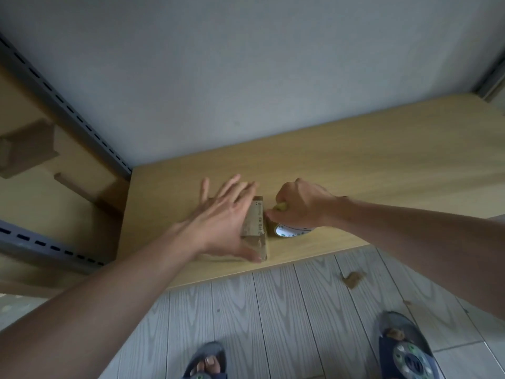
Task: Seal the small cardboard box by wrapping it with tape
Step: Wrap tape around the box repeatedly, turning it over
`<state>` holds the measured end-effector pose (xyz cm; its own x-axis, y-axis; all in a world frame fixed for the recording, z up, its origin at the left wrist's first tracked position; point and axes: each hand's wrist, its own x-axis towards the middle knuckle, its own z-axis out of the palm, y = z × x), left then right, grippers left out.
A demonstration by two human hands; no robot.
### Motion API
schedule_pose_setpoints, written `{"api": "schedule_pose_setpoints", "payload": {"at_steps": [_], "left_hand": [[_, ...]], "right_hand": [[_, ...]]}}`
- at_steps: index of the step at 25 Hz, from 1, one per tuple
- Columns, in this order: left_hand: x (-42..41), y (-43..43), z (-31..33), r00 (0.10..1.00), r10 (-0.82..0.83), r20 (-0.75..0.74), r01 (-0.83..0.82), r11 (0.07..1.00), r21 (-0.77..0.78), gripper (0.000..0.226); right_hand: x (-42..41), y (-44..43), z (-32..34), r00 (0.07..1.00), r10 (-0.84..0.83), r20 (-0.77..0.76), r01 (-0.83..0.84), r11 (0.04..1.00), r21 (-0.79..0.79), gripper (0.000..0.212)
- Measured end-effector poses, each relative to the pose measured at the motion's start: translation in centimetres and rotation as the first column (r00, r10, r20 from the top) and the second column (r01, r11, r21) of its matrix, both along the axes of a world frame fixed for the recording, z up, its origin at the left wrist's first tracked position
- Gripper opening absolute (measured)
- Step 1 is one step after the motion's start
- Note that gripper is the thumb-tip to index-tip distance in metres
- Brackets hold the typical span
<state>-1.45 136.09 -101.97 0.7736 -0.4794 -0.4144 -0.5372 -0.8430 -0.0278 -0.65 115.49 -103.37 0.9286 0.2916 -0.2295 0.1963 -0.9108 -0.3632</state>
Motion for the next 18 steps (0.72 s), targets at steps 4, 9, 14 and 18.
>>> {"api": "schedule_pose_setpoints", "payload": {"at_steps": [4,9,14,18], "left_hand": [[0.4,-3.0,-0.8,0.995,-0.076,0.058,0.083,0.987,-0.134,0.123],[-0.5,-1.8,0.1,0.985,0.118,0.124,0.002,0.716,-0.698,0.099],[-1.7,-1.6,-0.8,0.994,0.075,0.079,0.014,0.629,-0.777,0.092],[-1.1,-0.2,-1.5,0.997,0.047,0.067,0.021,0.646,-0.763,0.088]], "right_hand": [[0.4,-0.7,-0.2,0.999,0.038,-0.028,-0.037,0.999,0.011,0.047],[1.4,-3.5,4.2,0.997,-0.05,0.066,0.011,0.873,0.488,0.048],[1.4,-3.1,7.9,0.988,-0.017,0.151,-0.074,0.812,0.58,0.053],[1.6,-1.9,8.6,0.964,0.073,0.254,-0.176,0.896,0.408,0.051]]}}
